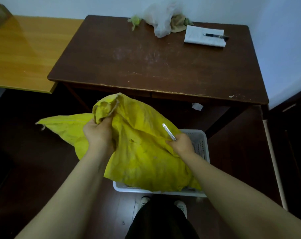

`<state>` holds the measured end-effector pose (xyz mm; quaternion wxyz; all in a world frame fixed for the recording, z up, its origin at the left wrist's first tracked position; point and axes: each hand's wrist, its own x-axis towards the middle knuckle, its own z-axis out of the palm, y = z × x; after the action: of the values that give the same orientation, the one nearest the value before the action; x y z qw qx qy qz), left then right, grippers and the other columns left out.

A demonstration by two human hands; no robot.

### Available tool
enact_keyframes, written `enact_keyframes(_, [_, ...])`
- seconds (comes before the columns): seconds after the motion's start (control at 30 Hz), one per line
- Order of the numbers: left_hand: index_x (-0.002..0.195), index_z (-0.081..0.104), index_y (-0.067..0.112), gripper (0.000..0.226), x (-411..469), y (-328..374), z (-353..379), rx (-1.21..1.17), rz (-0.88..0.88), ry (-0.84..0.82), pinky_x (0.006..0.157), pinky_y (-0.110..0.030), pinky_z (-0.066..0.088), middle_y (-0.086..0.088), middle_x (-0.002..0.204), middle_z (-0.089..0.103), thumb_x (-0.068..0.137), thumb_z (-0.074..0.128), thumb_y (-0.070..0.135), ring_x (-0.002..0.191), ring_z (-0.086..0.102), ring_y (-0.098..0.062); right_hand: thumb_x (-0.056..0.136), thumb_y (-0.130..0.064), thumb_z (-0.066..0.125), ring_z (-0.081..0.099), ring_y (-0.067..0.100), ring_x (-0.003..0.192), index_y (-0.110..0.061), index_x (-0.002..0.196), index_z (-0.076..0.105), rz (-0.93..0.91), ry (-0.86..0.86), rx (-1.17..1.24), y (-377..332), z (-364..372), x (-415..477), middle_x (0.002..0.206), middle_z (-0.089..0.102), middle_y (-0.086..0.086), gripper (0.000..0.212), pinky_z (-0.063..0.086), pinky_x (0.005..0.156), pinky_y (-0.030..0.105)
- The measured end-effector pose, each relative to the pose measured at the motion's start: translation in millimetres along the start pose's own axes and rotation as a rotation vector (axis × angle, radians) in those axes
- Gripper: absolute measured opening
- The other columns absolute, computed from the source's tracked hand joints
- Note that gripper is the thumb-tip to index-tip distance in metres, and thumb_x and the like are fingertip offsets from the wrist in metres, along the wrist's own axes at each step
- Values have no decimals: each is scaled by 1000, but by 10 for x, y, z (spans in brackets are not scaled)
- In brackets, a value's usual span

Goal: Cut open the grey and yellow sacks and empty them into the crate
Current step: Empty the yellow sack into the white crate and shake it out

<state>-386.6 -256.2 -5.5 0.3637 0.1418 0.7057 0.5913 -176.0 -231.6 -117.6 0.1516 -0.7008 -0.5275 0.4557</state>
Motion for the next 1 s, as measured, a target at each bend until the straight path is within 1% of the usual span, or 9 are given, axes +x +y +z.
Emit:
enact_keyframes(0.07, [62, 55, 18, 26, -15, 28, 48, 94, 73, -30, 64, -36, 49, 1, 62, 56, 83, 69, 12, 63, 54, -16, 88, -17, 63, 55, 30, 71, -9, 74, 60, 50, -15, 4, 9, -6, 33, 73, 55, 19, 16, 34, 61, 34])
enact_keyframes(0.2, [51, 53, 25, 34, -99, 86, 105, 117, 259, -118, 47, -18, 36, 18, 41, 47, 76, 64, 4, 43, 39, 2, 83, -7, 61, 45, 24, 60, -10, 61, 52, -41, 53, 138, -143, -83, 170, 62, 45, 13, 24, 32, 57, 35])
enact_keyframes(0.33, [56, 55, 21, 32, -62, 71, 150, 69, 198, -50, 61, -30, 41, 1, 61, 52, 82, 62, 3, 63, 48, -14, 89, -16, 62, 52, 25, 71, -11, 88, 57, 114, -37, 68, -6, 9, 132, 77, 54, 13, 7, 35, 60, 30])
enact_keyframes(0.4, [59, 56, 18, 27, -55, 78, 168, 114, 249, -81, 59, -32, 40, -2, 62, 52, 80, 62, 1, 62, 47, -17, 87, -12, 63, 49, 23, 67, -8, 80, 59, 74, 5, 193, -170, 69, 160, 72, 51, 13, 8, 34, 59, 31])
enact_keyframes(0.47, [61, 59, 19, 22, -83, 75, 171, 92, 288, -76, 55, -29, 42, 1, 59, 53, 76, 60, 2, 59, 48, -14, 83, -9, 65, 40, 19, 56, -11, 59, 47, 41, 59, 301, -286, 128, 197, 57, 41, 7, 30, 30, 54, 31])
enact_keyframes(0.57, [58, 52, 20, 30, -55, 119, 212, 5, 246, -20, 51, -24, 39, 14, 48, 49, 81, 58, 2, 50, 44, -6, 86, -16, 66, 31, 15, 48, -18, 53, 37, 100, 26, 256, -216, 176, 146, 51, 34, 0, 44, 23, 48, 27])
enact_keyframes(0.77, [59, 57, 23, 20, -39, 246, 194, -28, 284, -4, 55, -29, 41, 7, 57, 52, 74, 57, 9, 59, 47, -12, 81, -13, 67, 44, 19, 54, -13, 57, 50, -34, 53, 376, -479, 125, 223, 56, 45, 8, 30, 32, 55, 29])
enact_keyframes(0.87, [59, 52, 19, 27, 86, 290, 219, -13, 249, 39, 61, -34, 39, 1, 62, 48, 82, 56, 5, 65, 45, -16, 86, -17, 67, 41, 18, 51, -15, 57, 47, 14, 23, 329, -439, 117, 256, 54, 43, 3, 35, 33, 57, 32])
enact_keyframes(1.0, [60, 53, 19, 27, 171, 340, 196, -15, 212, 54, 61, -35, 40, -6, 67, 50, 83, 55, 6, 68, 46, -20, 80, -14, 68, 50, 23, 63, -8, 64, 57, -57, 72, 349, -675, 45, 328, 64, 50, 12, 19, 39, 60, 34])
